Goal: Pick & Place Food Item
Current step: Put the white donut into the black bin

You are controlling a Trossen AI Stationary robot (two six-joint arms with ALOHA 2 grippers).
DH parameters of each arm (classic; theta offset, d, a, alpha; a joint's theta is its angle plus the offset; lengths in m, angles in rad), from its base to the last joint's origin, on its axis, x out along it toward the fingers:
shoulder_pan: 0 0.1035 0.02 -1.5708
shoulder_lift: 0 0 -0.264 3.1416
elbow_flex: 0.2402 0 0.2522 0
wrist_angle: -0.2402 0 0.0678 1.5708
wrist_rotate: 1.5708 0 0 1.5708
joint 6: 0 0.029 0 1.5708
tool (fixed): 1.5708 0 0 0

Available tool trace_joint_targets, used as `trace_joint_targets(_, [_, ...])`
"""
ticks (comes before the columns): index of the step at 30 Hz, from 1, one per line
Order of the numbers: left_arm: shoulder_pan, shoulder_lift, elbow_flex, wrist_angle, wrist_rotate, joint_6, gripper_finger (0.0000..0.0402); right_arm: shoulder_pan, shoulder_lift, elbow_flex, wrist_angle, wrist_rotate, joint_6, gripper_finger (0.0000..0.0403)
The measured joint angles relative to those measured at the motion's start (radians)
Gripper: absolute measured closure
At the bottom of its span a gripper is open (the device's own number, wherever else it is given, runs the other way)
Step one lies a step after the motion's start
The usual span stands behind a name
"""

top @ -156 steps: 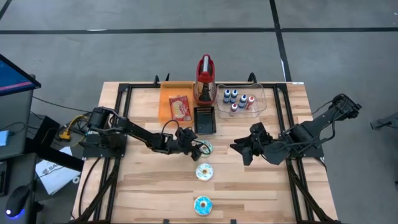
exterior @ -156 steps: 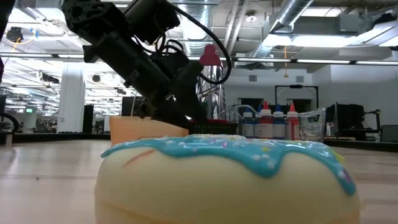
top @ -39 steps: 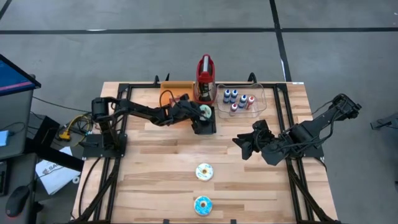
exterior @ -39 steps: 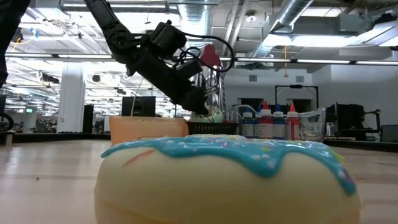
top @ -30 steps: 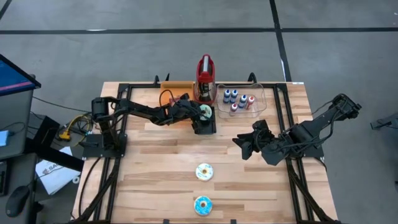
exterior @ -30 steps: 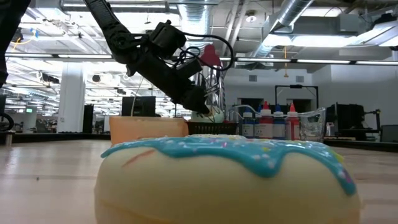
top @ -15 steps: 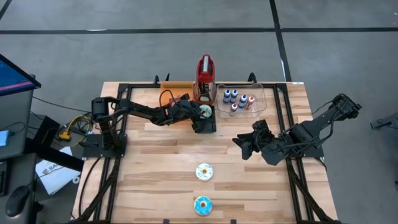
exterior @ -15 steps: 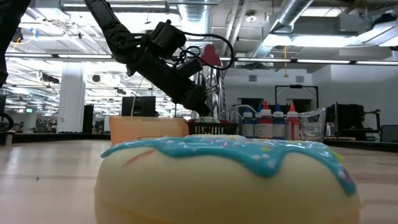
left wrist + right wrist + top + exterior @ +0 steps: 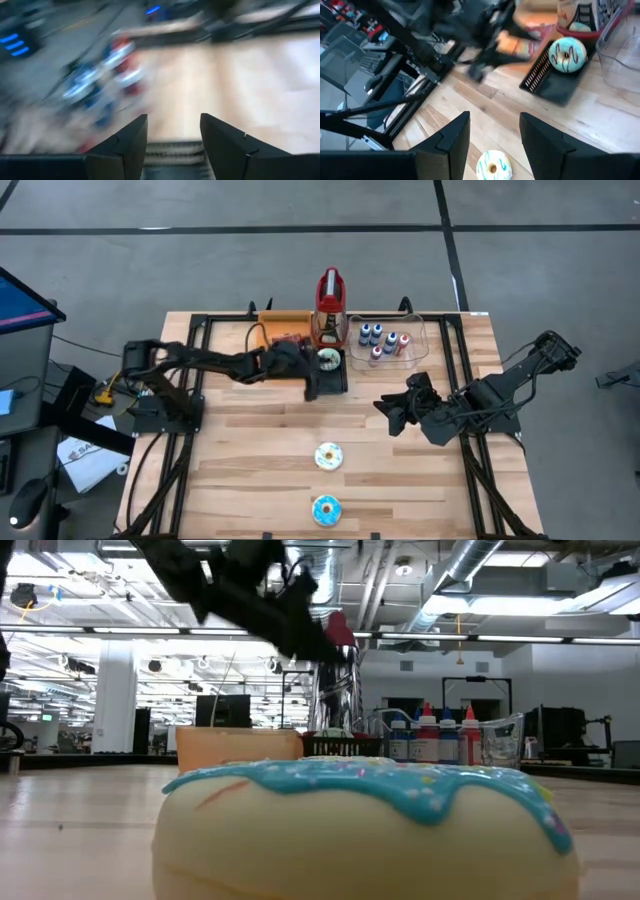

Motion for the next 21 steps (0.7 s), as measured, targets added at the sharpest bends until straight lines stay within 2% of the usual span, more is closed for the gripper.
trace_joint_targets(3, [-0.086,-0.079,-0.008,-0.041,0.125,-0.001,0.0224,0.000,0.000,0.001,0.025,0.022,-0.029,0.0239])
trace_joint_targets(5, [-0.157,-0.116,-0.023,-0.100,0.167,-0.012,0.0224,0.000,0.000,0.001,0.036,0.033,-0.051,0.0239])
trace_joint_targets(10, [-0.295,-0.136,-0.044,-0.160,0.143,-0.118,0.0223,0.001,0.000,0.001,0.041,0.057,-0.062,0.0239])
trace_joint_targets(16, [-0.382,-0.046,-0.051,-0.177,0.108,-0.157,0.0197,0.018,0.001,0.001,0.053,0.113,-0.052,0.0239])
trace_joint_targets(21, [-0.426,0.047,-0.051,-0.162,0.099,-0.156,0.0167,0.017,0.031,0.001,0.119,0.117,-0.051,0.0239])
